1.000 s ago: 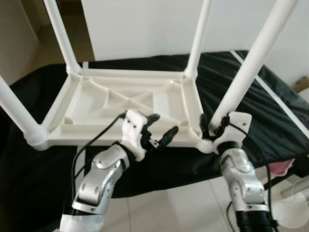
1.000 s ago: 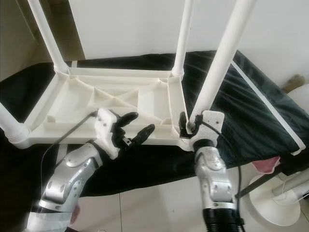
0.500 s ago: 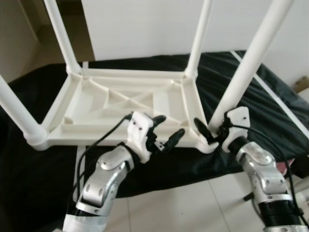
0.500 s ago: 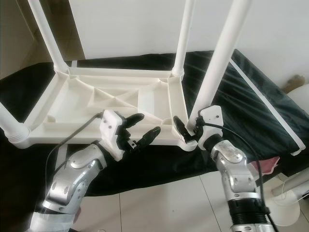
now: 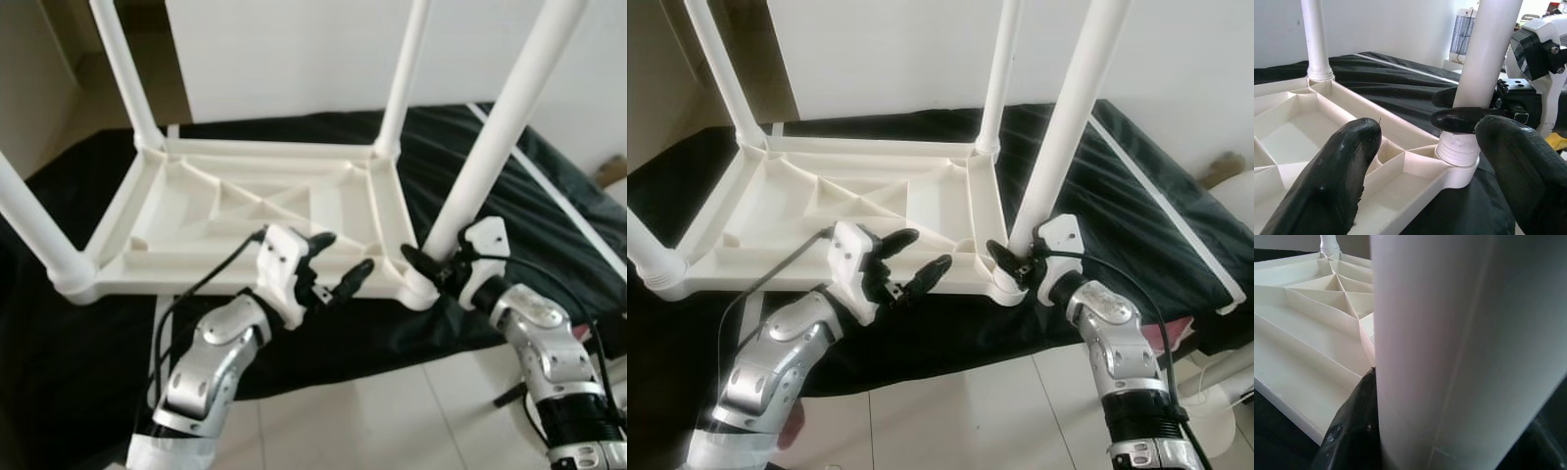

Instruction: Building children table

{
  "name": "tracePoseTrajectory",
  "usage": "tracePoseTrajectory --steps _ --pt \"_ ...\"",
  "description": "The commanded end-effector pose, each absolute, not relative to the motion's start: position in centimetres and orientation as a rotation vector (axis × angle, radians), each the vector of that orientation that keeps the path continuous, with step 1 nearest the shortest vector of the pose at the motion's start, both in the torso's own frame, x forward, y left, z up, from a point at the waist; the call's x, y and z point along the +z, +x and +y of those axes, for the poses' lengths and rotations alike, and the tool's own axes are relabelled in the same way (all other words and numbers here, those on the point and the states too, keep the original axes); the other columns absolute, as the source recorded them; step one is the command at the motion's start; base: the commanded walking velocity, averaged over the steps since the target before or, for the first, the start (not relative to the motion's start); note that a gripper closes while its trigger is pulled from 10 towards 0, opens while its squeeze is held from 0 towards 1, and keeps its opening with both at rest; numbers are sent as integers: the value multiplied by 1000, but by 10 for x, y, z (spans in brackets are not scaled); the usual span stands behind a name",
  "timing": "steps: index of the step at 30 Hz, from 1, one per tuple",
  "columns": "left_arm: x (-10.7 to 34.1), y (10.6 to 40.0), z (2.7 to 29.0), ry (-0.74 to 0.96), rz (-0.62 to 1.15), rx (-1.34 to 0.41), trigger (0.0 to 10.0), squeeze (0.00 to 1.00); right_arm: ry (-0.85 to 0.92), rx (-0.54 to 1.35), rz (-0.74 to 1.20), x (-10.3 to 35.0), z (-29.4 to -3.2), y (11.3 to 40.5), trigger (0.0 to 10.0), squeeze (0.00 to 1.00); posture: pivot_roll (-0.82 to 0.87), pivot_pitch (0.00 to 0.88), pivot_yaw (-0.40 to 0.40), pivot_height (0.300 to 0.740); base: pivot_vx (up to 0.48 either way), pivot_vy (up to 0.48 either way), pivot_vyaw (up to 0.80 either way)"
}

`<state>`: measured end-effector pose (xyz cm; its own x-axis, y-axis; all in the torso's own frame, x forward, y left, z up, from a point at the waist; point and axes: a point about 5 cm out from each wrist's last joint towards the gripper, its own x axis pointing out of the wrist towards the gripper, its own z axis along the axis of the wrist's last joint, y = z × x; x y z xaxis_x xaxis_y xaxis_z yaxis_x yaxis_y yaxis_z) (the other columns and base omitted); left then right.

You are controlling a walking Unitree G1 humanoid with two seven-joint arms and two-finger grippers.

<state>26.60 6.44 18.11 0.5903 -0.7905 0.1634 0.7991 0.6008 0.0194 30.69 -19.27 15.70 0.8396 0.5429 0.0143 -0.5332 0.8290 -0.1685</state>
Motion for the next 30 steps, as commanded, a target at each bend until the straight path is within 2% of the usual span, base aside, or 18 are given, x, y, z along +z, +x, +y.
tracePoseTrajectory --steps 1,5,6,14,21,30 --pt "179 262 62 -62 -145 -970 10000 0 -195 588 -29 149 -190 306 0 0 11 46 -60 740 0 0 0" --pt "178 262 63 -66 -136 -971 10000 0 -184 574 -18 147 -191 305 0 0 10 50 -58 740 0 0 0" --pt "178 261 63 -64 -133 -971 10000 0 -155 552 -25 148 -191 305 10000 0 7 54 -55 740 0 0 0" --pt "175 261 63 -39 -129 -973 10000 0 -76 405 -54 151 -190 304 10000 0 1 60 -53 740 0 0 0" --pt "168 261 61 -14 -99 -971 10000 0 1 268 -68 147 -174 295 10000 0 -17 62 -53 740 0 0 0" --pt "159 267 63 29 -78 -930 10000 0 127 81 14 132 -161 289 10000 0 -27 46 -51 740 0 0 0"
